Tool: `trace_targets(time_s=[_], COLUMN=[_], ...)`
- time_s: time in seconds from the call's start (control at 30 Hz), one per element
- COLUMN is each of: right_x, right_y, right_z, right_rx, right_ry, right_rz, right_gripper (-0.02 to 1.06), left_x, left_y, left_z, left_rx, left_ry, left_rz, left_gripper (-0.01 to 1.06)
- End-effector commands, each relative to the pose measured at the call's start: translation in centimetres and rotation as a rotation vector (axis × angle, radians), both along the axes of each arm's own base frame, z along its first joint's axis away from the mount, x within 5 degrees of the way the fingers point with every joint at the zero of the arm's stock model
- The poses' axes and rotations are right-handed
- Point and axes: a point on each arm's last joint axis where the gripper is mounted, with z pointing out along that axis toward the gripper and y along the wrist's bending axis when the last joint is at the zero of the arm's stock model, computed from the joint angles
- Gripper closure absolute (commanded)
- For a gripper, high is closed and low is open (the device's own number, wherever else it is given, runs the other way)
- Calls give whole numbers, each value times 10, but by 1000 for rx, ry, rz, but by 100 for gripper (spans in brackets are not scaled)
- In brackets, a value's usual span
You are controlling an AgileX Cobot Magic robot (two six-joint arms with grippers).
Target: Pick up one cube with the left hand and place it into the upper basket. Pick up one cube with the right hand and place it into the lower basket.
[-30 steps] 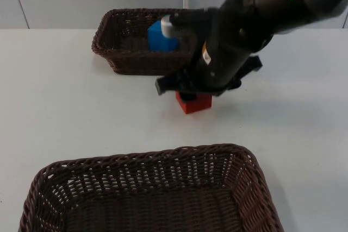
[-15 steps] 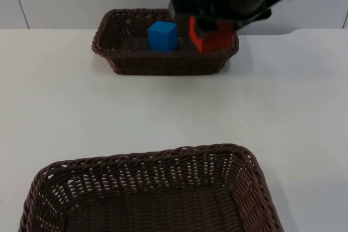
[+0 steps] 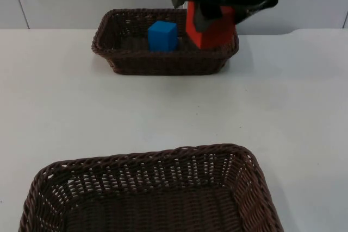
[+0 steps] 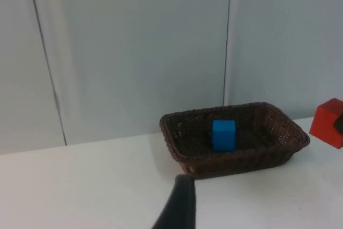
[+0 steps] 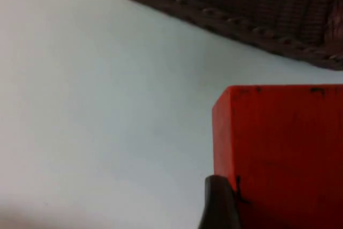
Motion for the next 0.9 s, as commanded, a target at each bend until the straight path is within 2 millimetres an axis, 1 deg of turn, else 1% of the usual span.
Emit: trace_targets(time_s=[0.0,0.13,0.17,0.2,0.23,0.3,0.33,0.37,0.47,0.5,0.63,0.67,0.83,0.87], right_x=[-9,-25,-25,-29,-37,-45,-45,-54,-73,-73,-91,-91,-108,-108], right_y=[7,22,22,26,33,38,38,45,59,59,71,71,74,74], right_z=[7,5,5,5,5,4,4,4,4,4,3,3,12,12], right_rx=[-2,-24,-24,-31,-50,-67,-67,-84,-117,-117,-136,-136,-127,-127], right_ry=[-3,3,3,4,2,3,3,5,-7,-7,-2,-2,-10,-10], right_rz=[51,105,105,121,150,174,174,201,263,263,313,313,347,347], right_gripper=[105,105,105,105,105,105,105,105,105,105,105,105,105,105], left_x=[-2,-2,-2,-2,-2,-2,-2,-2,-2,-2,-2,-2,-2,-2], left_y=[1,1,1,1,1,2,2,2,2,2,3,3,3,3], left_z=[1,1,1,1,1,0,0,0,0,0,0,0,-1,-1], left_rx=[3,3,3,5,9,19,19,26,27,27,29,29,34,34], left_ry=[-13,-12,-12,-10,-8,-7,-7,-3,-2,-2,1,1,4,4], left_rz=[2,2,2,3,5,11,11,15,15,15,16,16,19,19], left_gripper=[27,27,27,27,27,27,27,27,27,27,27,27,27,27])
